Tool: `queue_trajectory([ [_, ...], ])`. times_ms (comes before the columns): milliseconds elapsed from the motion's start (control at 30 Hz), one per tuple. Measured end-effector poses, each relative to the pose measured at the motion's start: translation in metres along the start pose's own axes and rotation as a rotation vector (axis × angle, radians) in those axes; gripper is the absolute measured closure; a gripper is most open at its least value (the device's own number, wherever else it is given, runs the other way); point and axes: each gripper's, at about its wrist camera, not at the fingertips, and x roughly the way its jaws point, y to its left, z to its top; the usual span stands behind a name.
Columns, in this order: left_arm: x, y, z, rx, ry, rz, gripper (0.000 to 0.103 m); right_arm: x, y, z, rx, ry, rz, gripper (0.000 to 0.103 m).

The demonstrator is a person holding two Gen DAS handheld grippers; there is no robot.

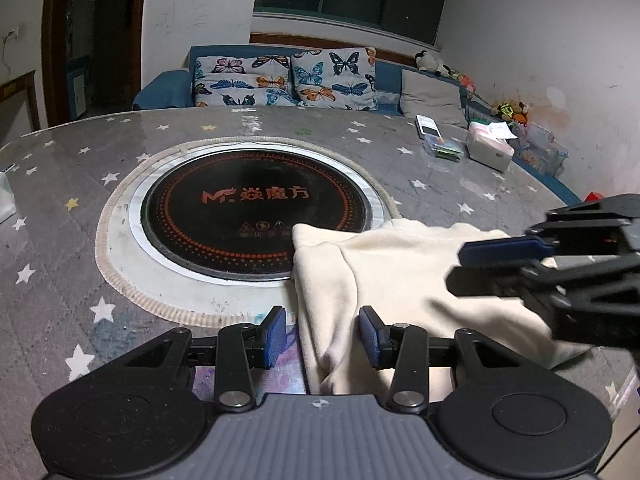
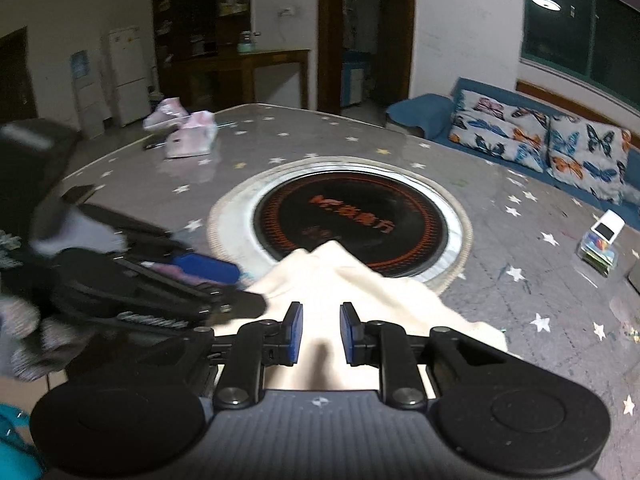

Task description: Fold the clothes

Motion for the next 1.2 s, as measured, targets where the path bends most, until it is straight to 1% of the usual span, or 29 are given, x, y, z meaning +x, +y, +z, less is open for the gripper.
queue_trajectory([
  [33, 0.000, 0.001, 0.000, -0.005, 0.001, -0.001, 0.057, -0.003, 0.003, -0.001, -0.007, 0.000, 0.004, 0.082],
  [167, -0.004, 0.004, 0.001, -0.017, -0.008, -0.003, 0.057, -0.013, 0.015, -0.007, -0.034, 0.007, 0.011, 0.082],
  [300, -0.011, 0.011, 0.007, -0.032, -0.028, 0.026, 0.059, -0.016, 0.029, -0.011, -0.081, 0.019, 0.025, 0.081],
  [400, -0.014, 0.021, 0.010, -0.065, -0.028, 0.046, 0.059, -0.015, 0.042, -0.012, -0.121, 0.024, 0.041, 0.077],
  [533, -0.019, 0.035, 0.013, -0.112, -0.027, 0.062, 0.059, -0.010, 0.061, -0.012, -0.184, 0.028, 0.064, 0.075],
  [633, -0.021, 0.042, 0.013, -0.142, -0.022, 0.054, 0.059, -0.003, 0.072, -0.011, -0.226, 0.035, 0.074, 0.073],
  [767, -0.022, 0.047, 0.012, -0.172, -0.009, 0.035, 0.058, 0.008, 0.086, -0.013, -0.282, 0.049, 0.074, 0.072],
  [867, -0.020, 0.049, 0.011, -0.205, 0.006, 0.014, 0.056, 0.017, 0.095, -0.015, -0.337, 0.051, 0.054, 0.072],
  [1000, -0.020, 0.050, 0.011, -0.250, 0.025, -0.025, 0.053, 0.028, 0.099, -0.017, -0.352, 0.066, 0.037, 0.072],
  [1100, -0.017, 0.048, 0.011, -0.273, 0.033, -0.046, 0.048, 0.033, 0.100, -0.020, -0.365, 0.073, 0.023, 0.073],
  [1167, -0.014, 0.046, 0.011, -0.288, 0.041, -0.057, 0.047, 0.033, 0.098, -0.020, -0.354, 0.070, 0.019, 0.081],
  [1200, -0.013, 0.046, 0.012, -0.300, 0.048, -0.060, 0.046, 0.033, 0.096, -0.020, -0.346, 0.067, 0.015, 0.086],
])
